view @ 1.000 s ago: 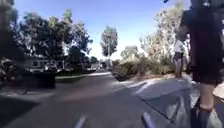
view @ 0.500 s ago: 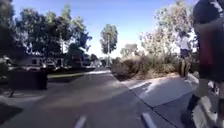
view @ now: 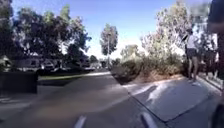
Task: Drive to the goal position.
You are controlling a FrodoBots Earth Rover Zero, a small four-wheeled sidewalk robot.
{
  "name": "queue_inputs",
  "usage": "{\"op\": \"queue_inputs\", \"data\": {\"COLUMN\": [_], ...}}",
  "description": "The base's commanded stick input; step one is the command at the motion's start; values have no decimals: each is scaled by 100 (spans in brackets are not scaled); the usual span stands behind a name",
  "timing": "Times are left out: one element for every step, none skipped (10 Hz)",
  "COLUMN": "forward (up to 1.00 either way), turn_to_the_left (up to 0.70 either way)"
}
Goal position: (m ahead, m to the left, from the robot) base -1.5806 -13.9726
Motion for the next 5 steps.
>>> {"op": "queue_inputs", "data": {"forward": [93,93,93,93,93], "turn_to_the_left": [-8,-8,-8,-8,-12]}}
